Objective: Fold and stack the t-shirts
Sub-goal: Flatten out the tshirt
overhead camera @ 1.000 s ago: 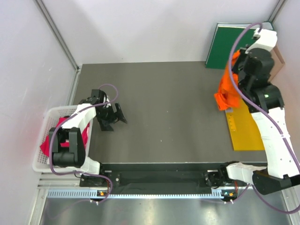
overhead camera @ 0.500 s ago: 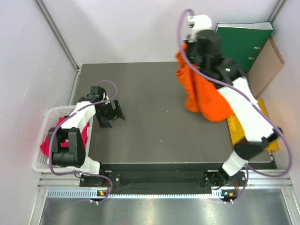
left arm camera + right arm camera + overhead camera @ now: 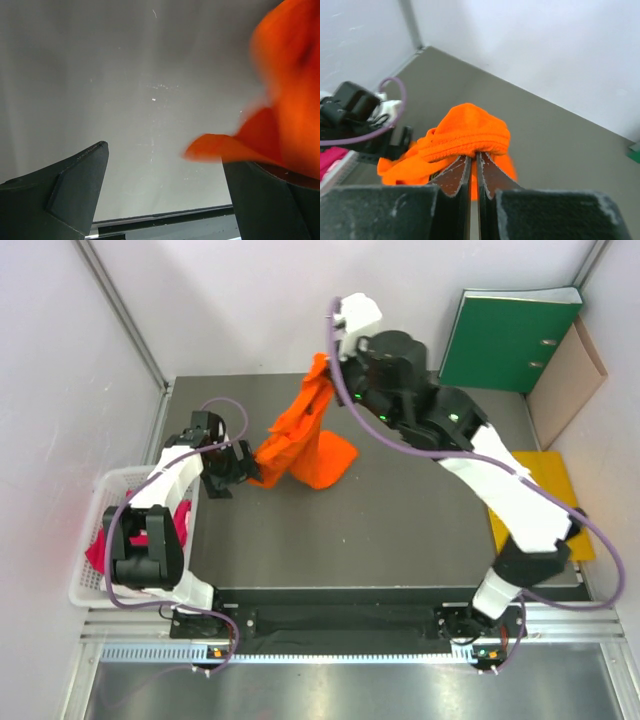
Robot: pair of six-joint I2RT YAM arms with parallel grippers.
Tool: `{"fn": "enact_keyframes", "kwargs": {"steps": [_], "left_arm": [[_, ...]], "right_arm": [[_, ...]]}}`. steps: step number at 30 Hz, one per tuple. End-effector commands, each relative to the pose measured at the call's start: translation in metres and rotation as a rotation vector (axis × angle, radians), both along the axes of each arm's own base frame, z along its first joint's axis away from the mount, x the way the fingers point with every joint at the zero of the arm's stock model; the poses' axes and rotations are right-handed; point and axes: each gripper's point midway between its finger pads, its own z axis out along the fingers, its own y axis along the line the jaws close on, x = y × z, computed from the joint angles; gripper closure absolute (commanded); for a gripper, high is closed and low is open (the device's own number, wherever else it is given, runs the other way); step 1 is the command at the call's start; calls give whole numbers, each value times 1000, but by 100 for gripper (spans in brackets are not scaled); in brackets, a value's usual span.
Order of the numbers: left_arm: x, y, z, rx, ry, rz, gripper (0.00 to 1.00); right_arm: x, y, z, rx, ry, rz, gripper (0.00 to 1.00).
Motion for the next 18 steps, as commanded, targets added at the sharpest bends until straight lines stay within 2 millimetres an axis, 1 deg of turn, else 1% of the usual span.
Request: {"fn": "enact_keyframes", "kwargs": {"steps": [1, 2, 3, 4, 5, 6, 7, 8, 9, 10, 11, 12, 13, 14, 15, 16, 17, 18], "left_arm": [[0, 3, -2, 16, 3, 14, 1], [0, 3, -3, 11, 3, 13, 1], [-1, 3, -4, 11, 7, 15, 1], [-1, 2, -4, 9, 4, 14, 1], [-2, 2, -5, 9, 7, 15, 1], [-2, 2, -5, 8, 6, 17, 1], [-2, 2, -6, 9, 7, 14, 1], [0, 2, -4, 6, -2, 13, 1], [1, 2, -2, 7, -9, 11, 1], [1, 2, -3, 6, -8, 9, 1], [3, 1, -2, 3, -15, 8, 1], [4, -1, -1, -6, -17, 3, 1], [5, -2, 0, -13, -21, -2, 1], [7, -4, 0, -24, -28, -7, 1], [9, -9, 1, -47, -33, -15, 1], [10, -13, 2, -68, -38, -25, 1], [10, -20, 2, -86, -40, -42, 1], [14, -27, 4, -103, -61, -62, 1]], "right_arm": [[-12, -102, 83, 214, -184, -236, 100], [-5, -109, 62, 177, -154, -274, 100], [5, -132, 54, 165, -141, -345, 100], [2, -152, 51, 195, -125, -385, 100], [11, -160, 18, 151, -69, -415, 100], [24, -189, 1, 142, -41, -490, 100], [19, -204, -6, 173, -28, -509, 100], [26, -214, -52, 111, 45, -551, 100], [31, -238, -73, 93, 72, -616, 100], [28, -249, -87, 98, 88, -640, 100], [28, -258, -137, 30, 168, -669, 100], [30, -277, -159, 15, 207, -722, 100], [30, -284, -181, 11, 247, -748, 99], [25, -295, -225, -43, 329, -781, 95], [24, -313, -243, -55, 369, -844, 89], [20, -323, -263, -69, 423, -895, 82], [15, -330, -278, -86, 456, -924, 76], [13, -336, -282, -88, 467, -948, 71]]}}
